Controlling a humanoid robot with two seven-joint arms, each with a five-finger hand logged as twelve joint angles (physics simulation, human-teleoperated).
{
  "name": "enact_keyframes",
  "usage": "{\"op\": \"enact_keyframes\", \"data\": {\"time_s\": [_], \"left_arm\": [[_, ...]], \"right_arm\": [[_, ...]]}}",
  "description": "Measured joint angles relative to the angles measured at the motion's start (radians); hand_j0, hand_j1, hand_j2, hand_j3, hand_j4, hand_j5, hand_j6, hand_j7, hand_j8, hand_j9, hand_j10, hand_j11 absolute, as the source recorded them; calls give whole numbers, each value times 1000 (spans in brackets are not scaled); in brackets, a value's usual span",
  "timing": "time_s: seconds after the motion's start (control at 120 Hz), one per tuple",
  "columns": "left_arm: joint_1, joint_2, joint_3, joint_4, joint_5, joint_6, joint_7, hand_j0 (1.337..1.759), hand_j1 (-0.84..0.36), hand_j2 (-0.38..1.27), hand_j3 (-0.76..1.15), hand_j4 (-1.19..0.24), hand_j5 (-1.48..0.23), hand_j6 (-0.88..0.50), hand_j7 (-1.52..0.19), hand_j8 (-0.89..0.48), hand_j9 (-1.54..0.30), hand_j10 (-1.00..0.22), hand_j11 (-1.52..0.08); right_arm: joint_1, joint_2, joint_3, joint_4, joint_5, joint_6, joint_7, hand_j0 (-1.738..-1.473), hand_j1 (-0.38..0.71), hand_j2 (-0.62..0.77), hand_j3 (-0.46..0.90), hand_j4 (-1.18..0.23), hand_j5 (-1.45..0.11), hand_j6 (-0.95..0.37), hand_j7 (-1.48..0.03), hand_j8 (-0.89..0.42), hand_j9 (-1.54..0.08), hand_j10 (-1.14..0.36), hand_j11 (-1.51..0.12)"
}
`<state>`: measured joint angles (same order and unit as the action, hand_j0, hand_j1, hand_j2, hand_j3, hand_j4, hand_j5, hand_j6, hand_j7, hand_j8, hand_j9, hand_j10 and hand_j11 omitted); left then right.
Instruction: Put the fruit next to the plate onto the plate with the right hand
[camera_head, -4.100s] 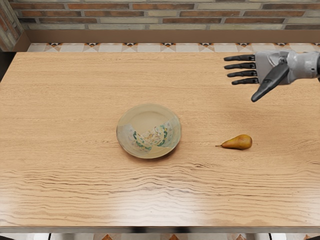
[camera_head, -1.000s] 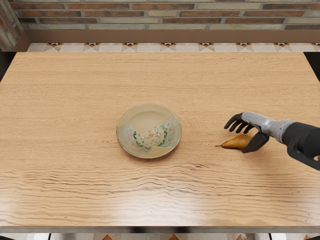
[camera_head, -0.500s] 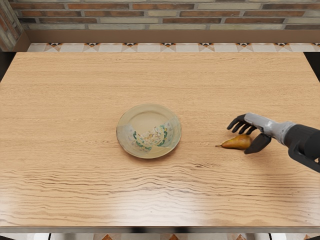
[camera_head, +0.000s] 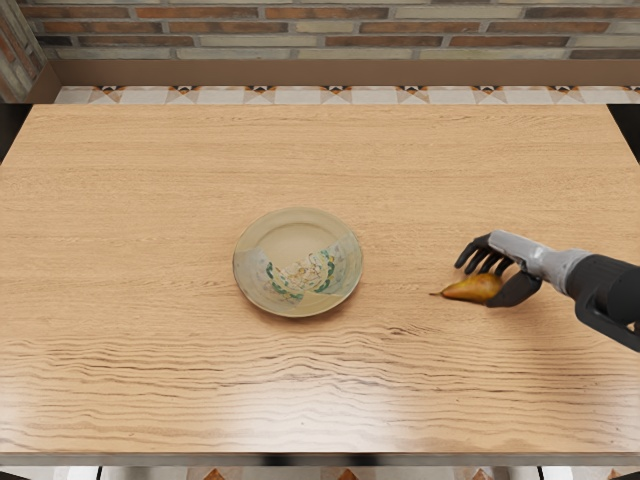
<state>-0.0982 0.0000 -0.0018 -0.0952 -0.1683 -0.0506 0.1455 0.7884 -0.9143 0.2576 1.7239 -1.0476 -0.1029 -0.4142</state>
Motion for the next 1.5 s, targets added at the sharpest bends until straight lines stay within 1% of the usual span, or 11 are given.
{"op": "enact_keyframes", "data": {"time_s": [0.242,0.433,0.558,0.667,0.692,0.825,0.917,1.092,1.233,1.325,1.5], "left_arm": [[0,0,0,0,0,0,0,1658,325,4,0,-21,-27,-21,-27,-21,-27,-21,-26],[0,0,0,0,0,0,0,1658,325,4,0,-21,-27,-21,-27,-21,-27,-21,-27],[0,0,0,0,0,0,0,1658,325,4,0,-21,-27,-21,-27,-21,-27,-21,-26],[0,0,-1,0,0,0,0,1658,325,4,0,-21,-27,-21,-27,-21,-26,-21,-26],[0,0,-1,0,1,0,0,1658,325,4,0,-21,-27,-21,-27,-21,-26,-21,-26],[0,0,0,0,0,0,0,1658,325,4,0,-21,-27,-21,-27,-21,-27,-21,-26],[0,0,0,0,0,0,0,1658,325,4,0,-21,-27,-21,-27,-21,-27,-21,-27],[0,0,0,0,0,0,0,1658,325,4,0,-21,-27,-21,-27,-21,-27,-21,-27],[0,0,0,0,0,0,0,1658,325,4,0,-21,-27,-21,-27,-21,-27,-21,-27],[0,0,0,0,0,0,0,1658,325,4,0,-21,-27,-21,-27,-21,-27,-21,-27],[-1,0,0,0,0,0,0,1658,325,4,0,-21,-27,-21,-27,-21,-27,-21,-26]], "right_arm": [[-5,1,0,0,-3,-9,0,-1657,272,-49,0,-511,-680,-518,-670,-436,-678,-496,-679],[-22,3,1,-5,-32,-29,7,-1652,311,55,-1,-516,-712,-518,-688,-444,-710,-497,-712],[-35,20,3,-23,-55,-33,13,-1642,267,-90,-3,-535,-704,-549,-694,-446,-721,-516,-722],[-41,32,4,-36,-67,-37,15,-1632,282,-44,-6,-565,-679,-602,-698,-466,-706,-546,-705],[-42,34,4,-37,-68,-36,15,-1632,255,8,-1,-565,-683,-560,-700,-479,-714,-545,-713],[-44,37,2,-42,-65,-37,17,-1640,259,-39,-1,-596,-717,-538,-740,-480,-704,-516,-771],[-44,37,2,-44,-63,-36,20,-1644,274,-2,0,-620,-766,-503,-783,-466,-727,-508,-788],[-43,36,4,-46,-57,-31,22,-1651,319,94,2,-662,-888,-434,-872,-502,-673,-547,-717],[-40,32,10,-47,-49,-20,20,-1653,338,168,1,-708,-985,-414,-948,-411,-867,-596,-622],[-36,29,14,-47,-42,-2,18,-1651,336,218,0,-747,-1040,-423,-1000,-373,-960,-570,-826],[-31,26,48,-47,1,55,17,-1651,324,294,1,-798,-1096,-495,-1061,-377,-1053,-519,-1003]]}}
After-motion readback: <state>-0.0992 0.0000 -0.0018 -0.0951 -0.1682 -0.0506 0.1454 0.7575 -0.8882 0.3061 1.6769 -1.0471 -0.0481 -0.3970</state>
